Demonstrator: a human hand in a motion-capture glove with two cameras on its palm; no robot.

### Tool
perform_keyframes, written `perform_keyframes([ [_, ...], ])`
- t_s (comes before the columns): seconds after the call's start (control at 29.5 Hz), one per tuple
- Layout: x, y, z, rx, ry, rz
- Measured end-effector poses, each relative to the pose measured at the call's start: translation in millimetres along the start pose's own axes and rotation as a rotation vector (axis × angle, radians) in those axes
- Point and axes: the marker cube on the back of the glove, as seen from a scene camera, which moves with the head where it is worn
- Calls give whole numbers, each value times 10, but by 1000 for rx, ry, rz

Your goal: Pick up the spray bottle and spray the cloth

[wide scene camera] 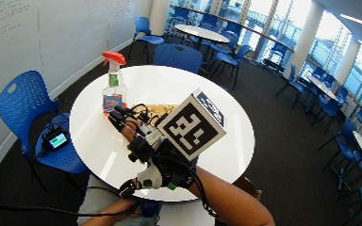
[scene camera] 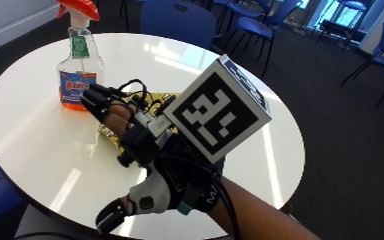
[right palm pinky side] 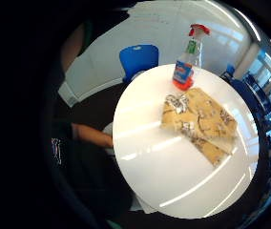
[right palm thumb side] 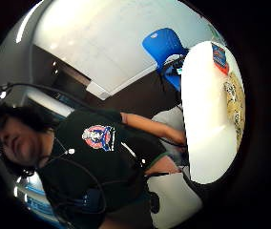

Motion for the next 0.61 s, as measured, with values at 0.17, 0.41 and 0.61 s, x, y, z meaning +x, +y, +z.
perform_keyframes([
  [0.17,31,46,30,-14,77,-6],
  [0.41,16,87,30,-34,85,-9],
  [0.61,-31,102,2,-43,107,-24],
])
